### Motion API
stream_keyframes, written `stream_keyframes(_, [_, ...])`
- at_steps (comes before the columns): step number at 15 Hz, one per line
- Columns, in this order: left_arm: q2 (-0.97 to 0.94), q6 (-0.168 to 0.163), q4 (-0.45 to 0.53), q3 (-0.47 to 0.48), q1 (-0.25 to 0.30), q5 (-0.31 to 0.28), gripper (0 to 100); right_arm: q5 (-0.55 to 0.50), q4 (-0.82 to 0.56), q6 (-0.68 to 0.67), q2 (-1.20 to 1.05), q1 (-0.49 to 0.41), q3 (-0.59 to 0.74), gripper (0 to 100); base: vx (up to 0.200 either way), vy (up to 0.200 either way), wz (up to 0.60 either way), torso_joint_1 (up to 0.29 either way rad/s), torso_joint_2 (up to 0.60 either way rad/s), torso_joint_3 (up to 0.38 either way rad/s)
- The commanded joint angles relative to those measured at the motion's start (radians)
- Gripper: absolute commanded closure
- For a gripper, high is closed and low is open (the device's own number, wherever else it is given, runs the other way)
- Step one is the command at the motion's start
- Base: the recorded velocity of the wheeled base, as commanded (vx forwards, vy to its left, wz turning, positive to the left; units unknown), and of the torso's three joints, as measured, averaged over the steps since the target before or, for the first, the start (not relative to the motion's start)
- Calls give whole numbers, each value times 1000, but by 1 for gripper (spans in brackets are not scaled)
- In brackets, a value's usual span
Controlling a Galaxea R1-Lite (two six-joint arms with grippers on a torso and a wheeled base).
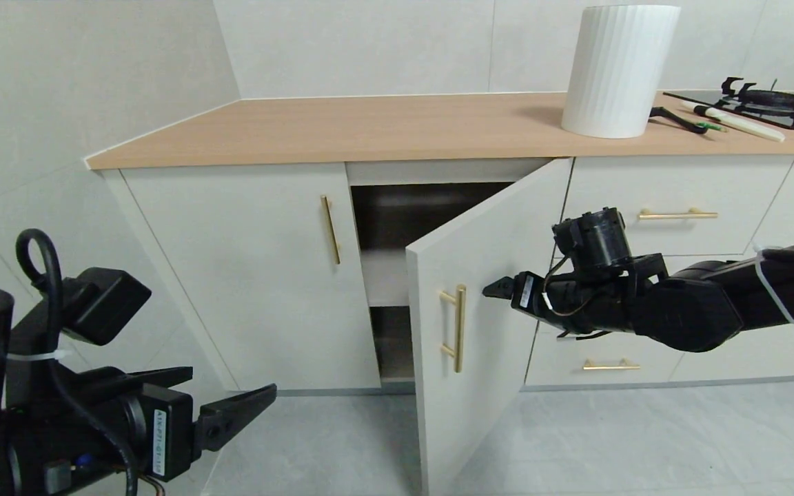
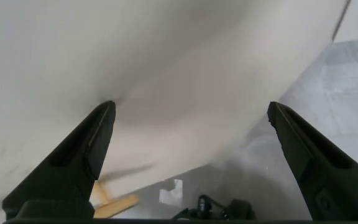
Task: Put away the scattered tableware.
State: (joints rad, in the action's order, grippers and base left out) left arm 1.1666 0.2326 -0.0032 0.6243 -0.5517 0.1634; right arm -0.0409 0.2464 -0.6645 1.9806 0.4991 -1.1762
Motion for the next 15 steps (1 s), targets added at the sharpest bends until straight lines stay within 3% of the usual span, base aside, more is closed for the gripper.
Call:
stream_keyframes(1, [2, 1, -1, 0, 1, 1, 0, 1, 1, -10, 10, 6, -3, 0, 200, 0, 0, 7, 2, 2])
stream_keyframes(9, [2, 1, -3, -1, -1, 2, 0, -62, 198, -130, 93, 32, -25, 0, 0, 0, 0, 0, 0, 0])
stream_keyframes(15, [4, 1, -3, -1, -1, 2, 0, -232, 214, -184, 190, 29, -142, 0, 0, 0, 0, 0, 0, 0])
